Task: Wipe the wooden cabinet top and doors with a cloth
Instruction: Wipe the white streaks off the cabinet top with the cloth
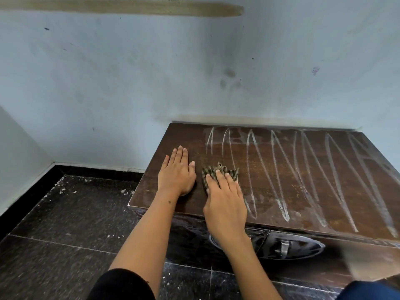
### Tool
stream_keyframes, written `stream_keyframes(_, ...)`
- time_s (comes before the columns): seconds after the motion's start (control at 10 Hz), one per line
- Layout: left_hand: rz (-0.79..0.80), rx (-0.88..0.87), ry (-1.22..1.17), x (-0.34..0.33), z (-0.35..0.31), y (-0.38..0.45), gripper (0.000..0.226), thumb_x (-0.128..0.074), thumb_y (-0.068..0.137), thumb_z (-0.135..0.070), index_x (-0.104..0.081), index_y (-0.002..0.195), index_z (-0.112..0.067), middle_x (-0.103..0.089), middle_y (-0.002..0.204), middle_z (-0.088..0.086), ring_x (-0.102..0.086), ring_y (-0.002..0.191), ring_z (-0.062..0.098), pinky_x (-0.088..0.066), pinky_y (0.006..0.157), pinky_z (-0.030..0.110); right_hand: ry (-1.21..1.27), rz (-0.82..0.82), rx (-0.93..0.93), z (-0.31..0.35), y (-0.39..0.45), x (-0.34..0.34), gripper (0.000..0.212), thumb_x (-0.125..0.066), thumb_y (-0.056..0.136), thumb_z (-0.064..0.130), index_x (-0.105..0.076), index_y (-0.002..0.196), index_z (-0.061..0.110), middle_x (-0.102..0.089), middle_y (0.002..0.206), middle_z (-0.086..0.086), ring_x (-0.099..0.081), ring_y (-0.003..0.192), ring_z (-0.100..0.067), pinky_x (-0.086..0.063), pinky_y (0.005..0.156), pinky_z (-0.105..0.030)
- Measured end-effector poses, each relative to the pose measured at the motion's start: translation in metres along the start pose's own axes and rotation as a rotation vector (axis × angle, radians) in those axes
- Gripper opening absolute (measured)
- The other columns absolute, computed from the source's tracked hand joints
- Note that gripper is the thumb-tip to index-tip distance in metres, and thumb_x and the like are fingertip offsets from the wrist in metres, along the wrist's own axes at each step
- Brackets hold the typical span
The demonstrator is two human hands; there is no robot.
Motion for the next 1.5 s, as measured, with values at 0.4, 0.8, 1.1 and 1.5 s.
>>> stream_keyframes(0.4,-0.005,-0.003,-0.005,0.001,0.000,0.000,0.056,-0.014,0.102,-0.036,-0.005,0.152,-0.012,0.000,0.160,0.002,0.003,0.147,0.014,0.004,0.117,0.033,-0.018,0.034,-0.004,0.001,0.018,-0.001,0.049,-0.039,0.097,0.019,-0.032,0.145,0.023,-0.024,0.155,-0.002,-0.014,0.145,-0.020,-0.007,0.119,-0.036)
stream_keyframes(0.8,-0.007,-0.003,-0.010,0.000,0.000,0.000,0.056,-0.014,0.102,-0.036,-0.005,0.152,-0.013,0.000,0.160,0.002,0.004,0.147,0.014,0.004,0.117,0.033,-0.027,0.096,-0.016,0.004,0.036,0.000,0.052,-0.042,0.097,0.020,-0.028,0.147,0.022,-0.019,0.157,-0.003,-0.010,0.145,-0.021,-0.006,0.119,-0.037)
stream_keyframes(1.1,-0.016,-0.010,-0.016,0.001,-0.001,-0.001,0.055,-0.015,0.102,-0.035,-0.006,0.152,-0.012,-0.001,0.160,0.002,0.003,0.147,0.014,0.003,0.118,0.033,-0.024,0.174,-0.024,0.012,0.076,0.002,0.051,-0.039,0.098,0.021,-0.027,0.147,0.019,-0.018,0.157,-0.006,-0.010,0.145,-0.023,-0.006,0.119,-0.039)
stream_keyframes(1.5,-0.027,-0.005,-0.023,0.001,0.000,-0.001,0.055,-0.015,0.102,-0.034,-0.006,0.152,-0.012,-0.001,0.160,0.002,0.003,0.147,0.014,0.003,0.117,0.033,-0.015,0.162,0.012,0.008,0.071,0.002,0.049,-0.038,0.098,0.022,-0.030,0.146,0.020,-0.022,0.156,-0.003,-0.013,0.145,-0.020,-0.008,0.120,-0.037)
Point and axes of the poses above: each hand's wrist, its own y-axis towards the middle knuckle, its own x-axis out of the back of the hand, z = x × y, the point moved 1 cm from there along y, towards the middle knuckle
